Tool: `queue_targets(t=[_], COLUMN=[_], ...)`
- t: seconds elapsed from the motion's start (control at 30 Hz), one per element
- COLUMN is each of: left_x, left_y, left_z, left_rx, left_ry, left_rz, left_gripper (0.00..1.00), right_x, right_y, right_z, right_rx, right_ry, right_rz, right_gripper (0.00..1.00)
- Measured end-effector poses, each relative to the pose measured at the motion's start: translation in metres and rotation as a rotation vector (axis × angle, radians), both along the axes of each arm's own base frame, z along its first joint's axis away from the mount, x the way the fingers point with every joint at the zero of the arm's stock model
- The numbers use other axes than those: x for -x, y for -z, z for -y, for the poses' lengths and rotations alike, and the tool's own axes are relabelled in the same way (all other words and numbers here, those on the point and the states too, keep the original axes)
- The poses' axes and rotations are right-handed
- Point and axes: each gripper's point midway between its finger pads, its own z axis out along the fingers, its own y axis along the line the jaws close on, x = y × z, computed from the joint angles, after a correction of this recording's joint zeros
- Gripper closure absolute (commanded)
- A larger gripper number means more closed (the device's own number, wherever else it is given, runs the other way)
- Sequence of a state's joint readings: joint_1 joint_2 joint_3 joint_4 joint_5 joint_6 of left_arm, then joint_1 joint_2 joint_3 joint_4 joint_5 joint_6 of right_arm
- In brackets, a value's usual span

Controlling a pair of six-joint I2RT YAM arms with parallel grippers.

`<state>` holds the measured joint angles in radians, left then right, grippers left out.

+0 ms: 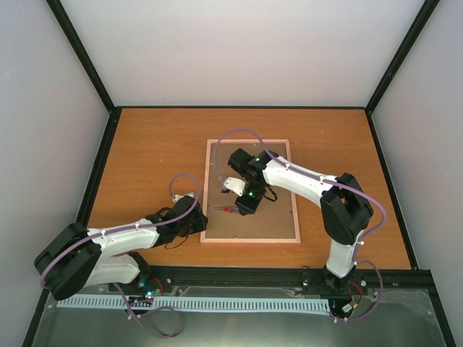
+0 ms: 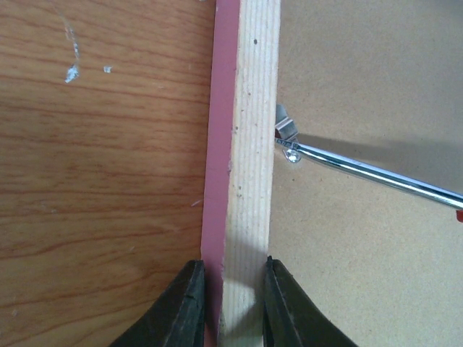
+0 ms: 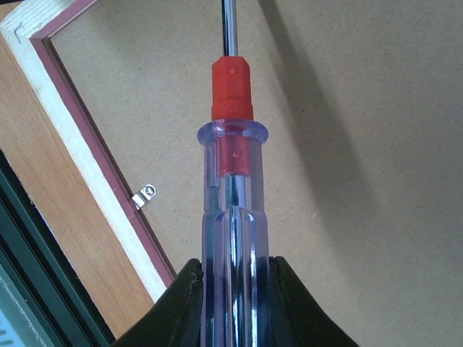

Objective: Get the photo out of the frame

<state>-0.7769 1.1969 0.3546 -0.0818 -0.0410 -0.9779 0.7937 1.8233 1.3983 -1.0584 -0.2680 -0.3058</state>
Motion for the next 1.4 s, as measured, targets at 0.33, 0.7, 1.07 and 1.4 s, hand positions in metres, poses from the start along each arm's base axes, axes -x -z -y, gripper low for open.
queue_targets(t=[0.33,0.7,1.07,1.4], left_x=[-0.001,0.000,-0.004,0.039], left_y=[-0.001,-0.006,-0.146,-0.157], left_z=[0.001,-0.002,0.030,0.073], left_rx=[0.003,-0.009,0.234,0.300], left_ry=[0.000,0.015,0.282,0.667], left_rz=[0.003,0.022,0.548,0.674], left_gripper=[0.99,0.79,0.57,0.59], right_x=[-0.001,0.004,0.040,0.081], right_y=[0.000,-0.024,-0.053,-0.058], right_z=[0.010,0.023,0.020,0.011], right_rx=[0.025,-0.022,-0.181,-0.258], right_ry=[-0.001,0.000,-0.133,-0.246], right_rz=[0.054,0.052,0.001,-0.179], right_gripper=[0.97,0.97,0.97,0.97])
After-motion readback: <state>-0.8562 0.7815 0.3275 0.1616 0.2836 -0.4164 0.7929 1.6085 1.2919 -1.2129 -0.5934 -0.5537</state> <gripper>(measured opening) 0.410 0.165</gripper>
